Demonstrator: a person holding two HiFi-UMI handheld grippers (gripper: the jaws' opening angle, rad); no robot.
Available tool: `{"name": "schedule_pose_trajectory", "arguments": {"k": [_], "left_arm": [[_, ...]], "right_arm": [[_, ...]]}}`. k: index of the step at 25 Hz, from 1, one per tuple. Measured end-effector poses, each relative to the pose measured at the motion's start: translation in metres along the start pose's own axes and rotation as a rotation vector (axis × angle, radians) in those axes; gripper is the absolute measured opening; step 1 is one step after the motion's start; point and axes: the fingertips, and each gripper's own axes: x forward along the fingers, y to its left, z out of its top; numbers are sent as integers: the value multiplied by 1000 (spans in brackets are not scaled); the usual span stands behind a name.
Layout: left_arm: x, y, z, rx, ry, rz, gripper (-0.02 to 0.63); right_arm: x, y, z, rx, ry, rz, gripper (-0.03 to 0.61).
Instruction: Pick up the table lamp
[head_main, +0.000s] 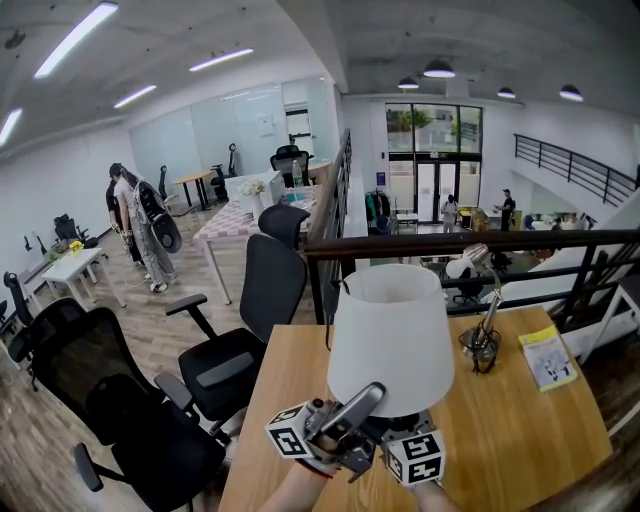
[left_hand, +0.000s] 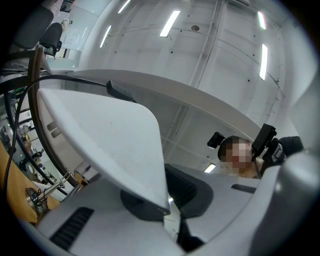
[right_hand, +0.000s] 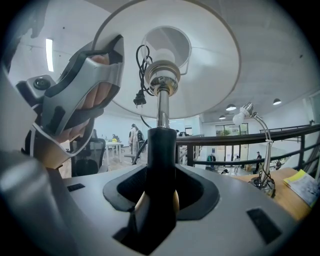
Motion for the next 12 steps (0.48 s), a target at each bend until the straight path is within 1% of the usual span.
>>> {"name": "schedule_pose_trajectory", "arguments": {"k": [12], "left_arm": [[-1, 4, 1, -1, 2, 8, 11]], "right_arm": [[4, 0, -5, 7, 9, 10, 170]]}}
